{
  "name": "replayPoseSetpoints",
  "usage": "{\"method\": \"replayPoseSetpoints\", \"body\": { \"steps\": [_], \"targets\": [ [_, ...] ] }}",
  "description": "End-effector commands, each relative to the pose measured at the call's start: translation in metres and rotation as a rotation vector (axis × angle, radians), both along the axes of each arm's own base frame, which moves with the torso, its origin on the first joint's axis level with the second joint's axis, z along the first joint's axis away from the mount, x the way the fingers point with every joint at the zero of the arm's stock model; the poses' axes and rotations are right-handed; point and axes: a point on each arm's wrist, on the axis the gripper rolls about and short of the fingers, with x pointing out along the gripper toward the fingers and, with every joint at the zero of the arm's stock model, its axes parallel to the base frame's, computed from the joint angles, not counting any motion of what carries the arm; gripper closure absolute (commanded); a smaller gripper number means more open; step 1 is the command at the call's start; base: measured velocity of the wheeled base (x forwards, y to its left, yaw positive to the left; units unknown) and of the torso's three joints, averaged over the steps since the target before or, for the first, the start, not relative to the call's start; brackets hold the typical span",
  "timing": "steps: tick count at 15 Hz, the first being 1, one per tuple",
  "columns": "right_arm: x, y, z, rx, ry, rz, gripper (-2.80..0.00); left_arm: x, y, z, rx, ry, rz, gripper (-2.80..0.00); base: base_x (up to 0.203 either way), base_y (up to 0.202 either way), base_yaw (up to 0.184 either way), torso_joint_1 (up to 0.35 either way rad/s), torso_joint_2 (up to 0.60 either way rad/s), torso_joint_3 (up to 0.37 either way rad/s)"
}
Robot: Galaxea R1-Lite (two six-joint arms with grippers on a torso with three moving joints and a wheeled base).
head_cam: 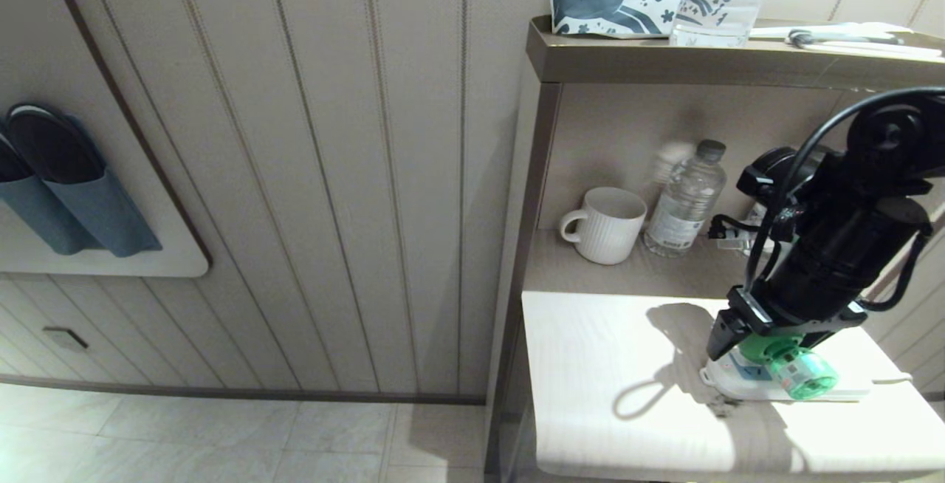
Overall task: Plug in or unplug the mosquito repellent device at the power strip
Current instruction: Hold the socket with your left hand and unplug it with your right hand
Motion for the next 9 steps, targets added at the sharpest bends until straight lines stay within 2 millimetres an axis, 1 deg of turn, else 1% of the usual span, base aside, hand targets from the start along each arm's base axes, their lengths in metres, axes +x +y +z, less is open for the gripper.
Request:
{"method": "replayPoseSetpoints", "body": {
  "steps": [1, 2, 9],
  "targets": [
    [-0.0014, 0.0005, 0.0008, 0.000, 0.003, 0.002, -2.80, 0.0000, 0.0000, 0.0001, 0.000, -0.001, 0.000, 0.00, 0.000, 0.000, 0.000, 0.000, 0.00, 0.000],
    [-0.0017, 0.0005, 0.0002, -0.001, 0.006, 0.002, 0.00, 0.0000, 0.0000, 0.0001, 0.000, -0.001, 0.000, 0.00, 0.000, 0.000, 0.000, 0.000, 0.00, 0.000],
    [-0.0003, 0.0046, -0.0047, -0.001, 0.026, 0.014, 0.00, 0.0000, 0.0000, 0.0001, 0.000, -0.001, 0.000, 0.00, 0.000, 0.000, 0.000, 0.000, 0.00, 0.000]
  ]
}}
